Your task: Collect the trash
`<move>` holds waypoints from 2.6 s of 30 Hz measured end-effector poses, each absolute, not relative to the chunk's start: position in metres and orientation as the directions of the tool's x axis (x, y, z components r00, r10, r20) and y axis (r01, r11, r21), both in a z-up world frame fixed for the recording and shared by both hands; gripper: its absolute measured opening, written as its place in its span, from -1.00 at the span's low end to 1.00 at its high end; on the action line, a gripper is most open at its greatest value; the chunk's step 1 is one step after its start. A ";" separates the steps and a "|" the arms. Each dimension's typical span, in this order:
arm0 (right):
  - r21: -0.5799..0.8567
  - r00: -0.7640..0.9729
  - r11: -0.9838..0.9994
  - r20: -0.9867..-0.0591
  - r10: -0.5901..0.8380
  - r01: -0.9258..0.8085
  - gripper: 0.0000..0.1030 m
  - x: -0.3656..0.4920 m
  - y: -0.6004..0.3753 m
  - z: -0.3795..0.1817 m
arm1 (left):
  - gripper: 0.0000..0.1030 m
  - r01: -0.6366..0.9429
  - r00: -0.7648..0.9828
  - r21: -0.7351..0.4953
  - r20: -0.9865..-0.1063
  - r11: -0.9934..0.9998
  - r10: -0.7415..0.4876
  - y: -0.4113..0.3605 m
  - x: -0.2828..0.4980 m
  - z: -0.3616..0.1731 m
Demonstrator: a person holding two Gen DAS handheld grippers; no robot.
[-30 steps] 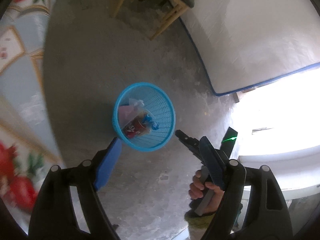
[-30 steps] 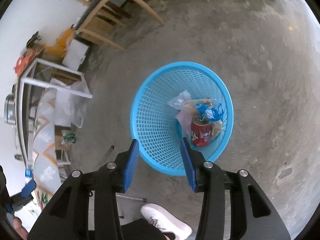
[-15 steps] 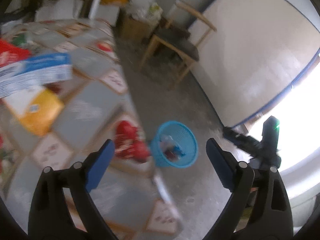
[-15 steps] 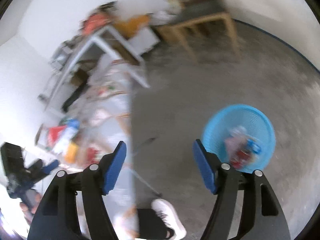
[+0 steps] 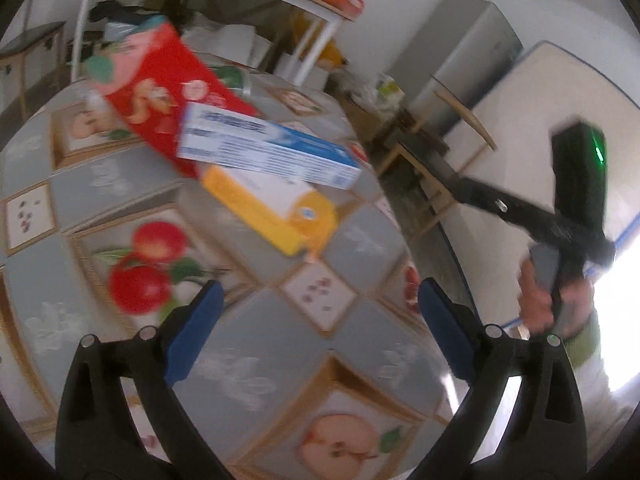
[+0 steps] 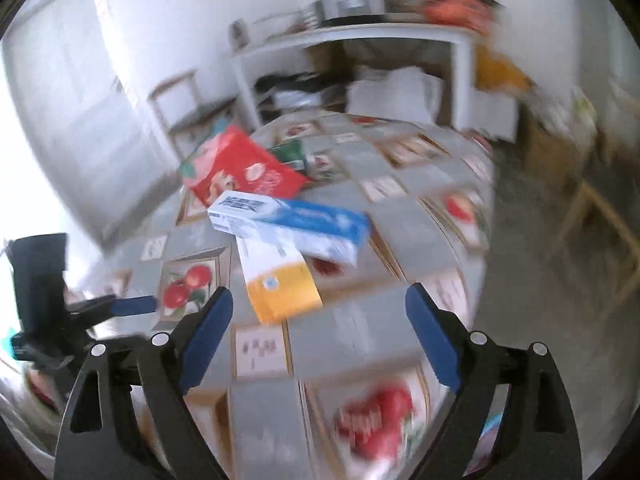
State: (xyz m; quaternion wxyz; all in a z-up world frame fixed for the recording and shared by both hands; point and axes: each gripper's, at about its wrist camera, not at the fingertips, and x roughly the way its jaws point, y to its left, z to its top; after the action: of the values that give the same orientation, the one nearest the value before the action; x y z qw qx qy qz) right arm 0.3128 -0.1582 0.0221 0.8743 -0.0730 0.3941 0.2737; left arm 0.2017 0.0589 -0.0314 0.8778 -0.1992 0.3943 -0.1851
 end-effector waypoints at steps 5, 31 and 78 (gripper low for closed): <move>-0.091 0.469 0.701 -0.803 0.368 -0.707 0.79 0.371 -0.072 0.011 | 0.83 0.124 0.651 -0.526 -0.596 0.841 -0.469 0.093 0.200 -0.038; -0.105 0.303 0.668 -0.935 0.186 -0.736 -0.05 0.364 -0.041 -0.036 | 0.83 0.124 0.648 -0.611 -0.547 0.782 -0.530 0.131 0.184 -0.051; 0.378 0.296 0.821 -0.800 0.522 -0.427 0.56 0.238 -0.091 -0.002 | 0.83 -0.101 0.645 -0.567 -0.663 0.817 -0.380 0.176 0.156 -0.058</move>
State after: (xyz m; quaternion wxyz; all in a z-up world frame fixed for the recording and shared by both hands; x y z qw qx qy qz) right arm 0.2375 -0.0915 -0.0023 0.8037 0.0464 0.5146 0.2952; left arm 0.1562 0.1756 -0.0585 0.8590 -0.2909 0.4133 -0.0813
